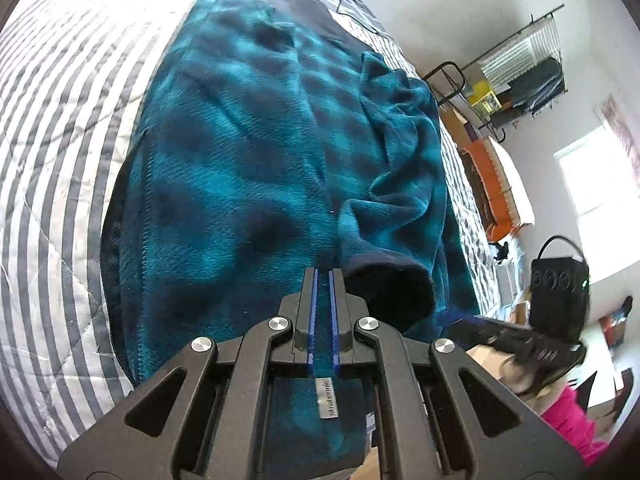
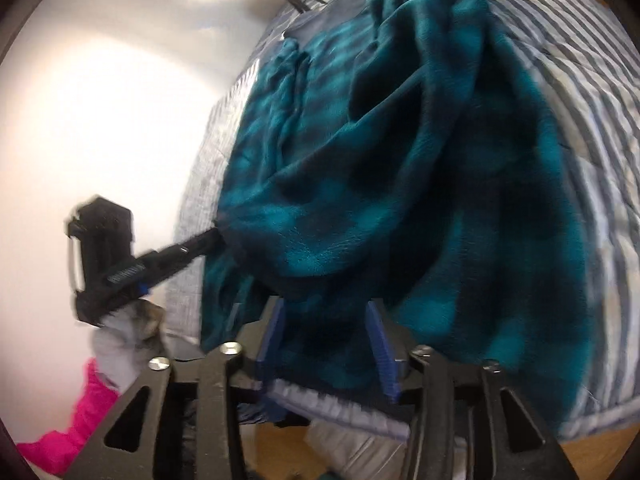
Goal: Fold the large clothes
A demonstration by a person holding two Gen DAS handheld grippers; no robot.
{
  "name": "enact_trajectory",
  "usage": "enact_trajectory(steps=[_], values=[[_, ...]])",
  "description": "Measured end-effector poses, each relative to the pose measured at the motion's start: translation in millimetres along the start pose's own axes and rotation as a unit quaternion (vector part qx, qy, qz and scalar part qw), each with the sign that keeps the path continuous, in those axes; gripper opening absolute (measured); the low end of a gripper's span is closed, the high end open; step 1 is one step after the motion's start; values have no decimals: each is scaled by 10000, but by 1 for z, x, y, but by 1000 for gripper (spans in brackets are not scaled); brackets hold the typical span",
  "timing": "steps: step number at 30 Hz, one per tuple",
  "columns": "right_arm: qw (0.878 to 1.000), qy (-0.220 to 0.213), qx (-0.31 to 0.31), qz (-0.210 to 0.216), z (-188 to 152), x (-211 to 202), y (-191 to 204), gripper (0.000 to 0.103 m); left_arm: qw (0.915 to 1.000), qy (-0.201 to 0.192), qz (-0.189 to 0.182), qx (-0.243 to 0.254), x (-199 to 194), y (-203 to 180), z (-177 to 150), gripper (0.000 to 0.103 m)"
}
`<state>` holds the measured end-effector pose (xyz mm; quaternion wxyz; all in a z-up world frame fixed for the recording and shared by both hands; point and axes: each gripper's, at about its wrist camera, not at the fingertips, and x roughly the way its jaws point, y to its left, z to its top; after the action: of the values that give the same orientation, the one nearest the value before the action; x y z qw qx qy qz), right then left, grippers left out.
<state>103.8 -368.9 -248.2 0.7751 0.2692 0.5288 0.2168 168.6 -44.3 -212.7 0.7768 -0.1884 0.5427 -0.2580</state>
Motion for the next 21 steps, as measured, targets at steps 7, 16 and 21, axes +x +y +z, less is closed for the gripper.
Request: enact_trajectory(steps=[7, 16, 21], values=[[9970, -194, -655, -377, -16, 32, 31, 59, 9989, -159, -22, 442, -13, -18, -5, 6], [9861, -79, -1010, -1315, -13, 34, 37, 1, 9814, -229, 622, 1801, 11, -71, -12, 39], [9704, -76, -1577, -1828, -19, -18, 49, 0, 9851, 22, 183, 1708, 18, -83, -22, 0]])
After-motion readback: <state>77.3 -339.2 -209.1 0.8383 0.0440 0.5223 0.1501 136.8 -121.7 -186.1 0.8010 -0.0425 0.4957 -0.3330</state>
